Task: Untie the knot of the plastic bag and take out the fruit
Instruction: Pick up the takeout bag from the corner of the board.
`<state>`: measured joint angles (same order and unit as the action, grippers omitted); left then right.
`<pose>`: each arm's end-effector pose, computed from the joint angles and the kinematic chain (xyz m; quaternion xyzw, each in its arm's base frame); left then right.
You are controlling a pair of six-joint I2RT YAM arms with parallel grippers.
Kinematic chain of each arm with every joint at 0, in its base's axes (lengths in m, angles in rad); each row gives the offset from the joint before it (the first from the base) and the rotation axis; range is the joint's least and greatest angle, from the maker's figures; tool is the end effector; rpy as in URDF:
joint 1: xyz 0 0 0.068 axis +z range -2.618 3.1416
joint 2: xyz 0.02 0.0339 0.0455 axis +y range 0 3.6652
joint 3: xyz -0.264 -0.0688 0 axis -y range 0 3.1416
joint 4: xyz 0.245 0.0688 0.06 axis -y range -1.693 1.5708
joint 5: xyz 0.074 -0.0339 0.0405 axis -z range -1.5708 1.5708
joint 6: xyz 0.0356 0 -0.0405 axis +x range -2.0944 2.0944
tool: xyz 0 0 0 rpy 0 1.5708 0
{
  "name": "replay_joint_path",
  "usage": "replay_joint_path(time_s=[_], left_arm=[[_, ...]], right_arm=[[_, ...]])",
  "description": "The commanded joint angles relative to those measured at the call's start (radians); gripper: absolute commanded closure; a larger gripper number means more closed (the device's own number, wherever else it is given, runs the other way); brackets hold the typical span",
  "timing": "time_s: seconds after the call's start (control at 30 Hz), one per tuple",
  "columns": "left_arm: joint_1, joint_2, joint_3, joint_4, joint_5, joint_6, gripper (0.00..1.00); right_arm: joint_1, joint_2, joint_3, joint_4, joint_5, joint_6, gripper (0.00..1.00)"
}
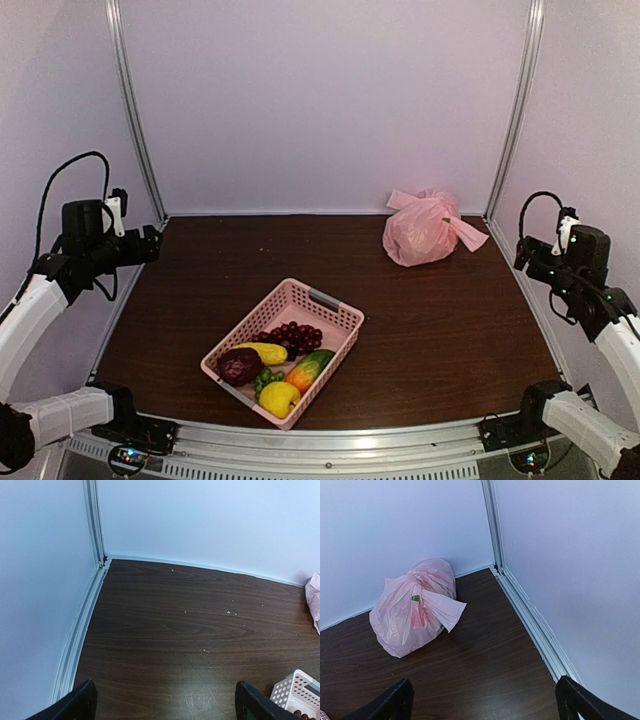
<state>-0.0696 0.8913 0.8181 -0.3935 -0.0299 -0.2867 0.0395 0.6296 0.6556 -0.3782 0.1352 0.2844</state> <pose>0.2003 -0.0129 0.3115 -0.1000 0.8455 -0.0804 0.5183 0.1526 0.0012 0.2976 0.1383 0.8073 0.0374 0.5724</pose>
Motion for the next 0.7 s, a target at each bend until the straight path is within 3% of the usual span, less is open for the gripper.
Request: replay_joint_path(time_s=[0.0, 0.4, 0.67], left_arm=[[0.004, -0.012, -0.013, 0.035, -0.027, 0.008, 0.02], [0.005, 0.072, 0.093, 0.007, -0.029, 0.021, 0.03], [0.005, 0.194, 0.164, 0.097, 0.001, 0.078, 0.03]], right_arm=[[0.003, 0.022, 0.019, -0.014, 0.009, 0.006, 0.01], [0.003, 0.047, 0.117, -0.066, -0.024, 0.008, 0.01], [0.004, 0.283, 0.352, -0.18, -0.195, -0.06, 0.01]])
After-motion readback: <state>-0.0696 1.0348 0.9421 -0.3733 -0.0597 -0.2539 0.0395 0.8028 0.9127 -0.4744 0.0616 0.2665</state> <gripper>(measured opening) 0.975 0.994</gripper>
